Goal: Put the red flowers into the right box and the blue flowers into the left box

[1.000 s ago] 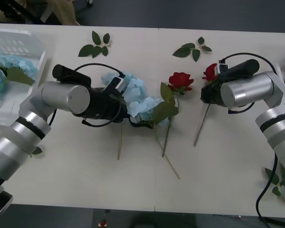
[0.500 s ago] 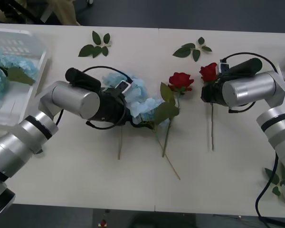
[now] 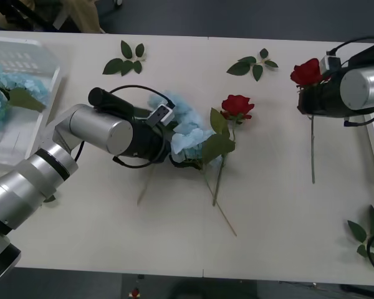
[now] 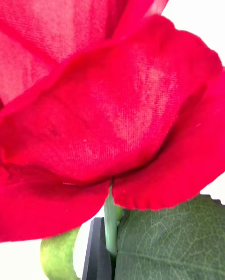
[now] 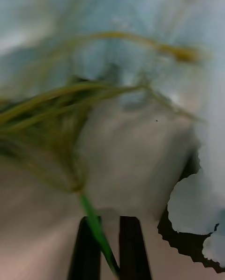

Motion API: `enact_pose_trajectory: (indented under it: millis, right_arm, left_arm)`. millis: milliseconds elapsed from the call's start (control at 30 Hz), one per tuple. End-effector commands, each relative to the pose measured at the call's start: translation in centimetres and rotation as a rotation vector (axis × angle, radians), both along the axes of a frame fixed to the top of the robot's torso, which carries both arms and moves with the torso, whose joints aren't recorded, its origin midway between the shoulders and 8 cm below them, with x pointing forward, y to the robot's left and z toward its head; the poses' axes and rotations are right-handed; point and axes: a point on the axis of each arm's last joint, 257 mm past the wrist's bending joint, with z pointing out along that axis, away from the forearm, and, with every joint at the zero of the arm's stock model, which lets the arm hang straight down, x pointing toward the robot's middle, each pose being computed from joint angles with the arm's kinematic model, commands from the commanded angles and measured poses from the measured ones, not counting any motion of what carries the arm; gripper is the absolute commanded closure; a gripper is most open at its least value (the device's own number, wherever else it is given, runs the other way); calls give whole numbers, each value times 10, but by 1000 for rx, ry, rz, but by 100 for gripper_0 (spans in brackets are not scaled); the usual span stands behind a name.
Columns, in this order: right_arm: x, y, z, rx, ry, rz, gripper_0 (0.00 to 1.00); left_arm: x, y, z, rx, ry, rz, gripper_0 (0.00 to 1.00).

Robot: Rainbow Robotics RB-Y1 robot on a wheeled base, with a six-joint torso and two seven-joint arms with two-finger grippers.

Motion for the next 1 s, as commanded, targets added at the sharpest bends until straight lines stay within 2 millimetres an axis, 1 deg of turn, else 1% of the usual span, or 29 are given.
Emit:
enact_pose_trajectory:
  millis: [33,167,267,300,367,433,500,533,600,667,700,733,767,800,833,867,933,1000]
  right_arm:
    - [7,-22,71,-96,-97,35,100]
    - [0,-47,102,-129,-117,25,100]
    - [-7,-78,122,-157,-120,1,100]
    - [-10,-94,130,-190,-120,-11,100]
    - [-13,-109,137,-221,-121,-23,100]
    - [-19,-136,145,-270,-112,-49,100]
    - [-24,-158,149,-335,-95,-48,100]
    - [-25,-170,152,-368,-89,-51,100]
    - [-29,-190,154,-406,-77,-56,100]
    - [-32,-213,156,-448,-65,-57,100]
    - [-33,-219,156,-457,-61,-60,100]
    - [-34,-229,156,-473,-57,-62,100]
    - [-36,-244,156,-502,-52,-69,100]
    - [-36,-251,155,-515,-48,-70,100]
    - [-38,-260,155,-534,-44,-75,100]
    - [-37,-270,155,-557,-46,-75,100]
    - [-38,-287,155,-600,-48,-83,100]
    - [-38,-299,153,-621,-50,-86,100]
  left_arm:
    - [19,9,21,-46,-37,66,100]
    - [28,21,33,-53,-59,85,100]
    - [37,34,49,-59,-89,105,100]
    - [43,44,59,-62,-106,120,100]
    - [47,51,71,-68,-117,131,100]
    - [49,64,95,-80,-113,152,100]
    - [47,76,117,-81,-99,165,100]
    - [44,82,129,-76,-94,166,100]
    - [35,101,151,-56,-72,177,100]
    - [18,133,180,-5,-52,186,100]
    - [14,141,186,13,-53,183,100]
    - [8,156,198,45,-58,177,100]
    - [-3,178,211,95,-56,173,100]
    - [-9,194,220,130,-59,174,100]
    - [-14,211,226,167,-60,178,100]
    - [-20,236,235,225,-64,190,100]
    - [-28,274,247,321,-69,196,100]
    - [-34,305,254,413,-71,197,100]
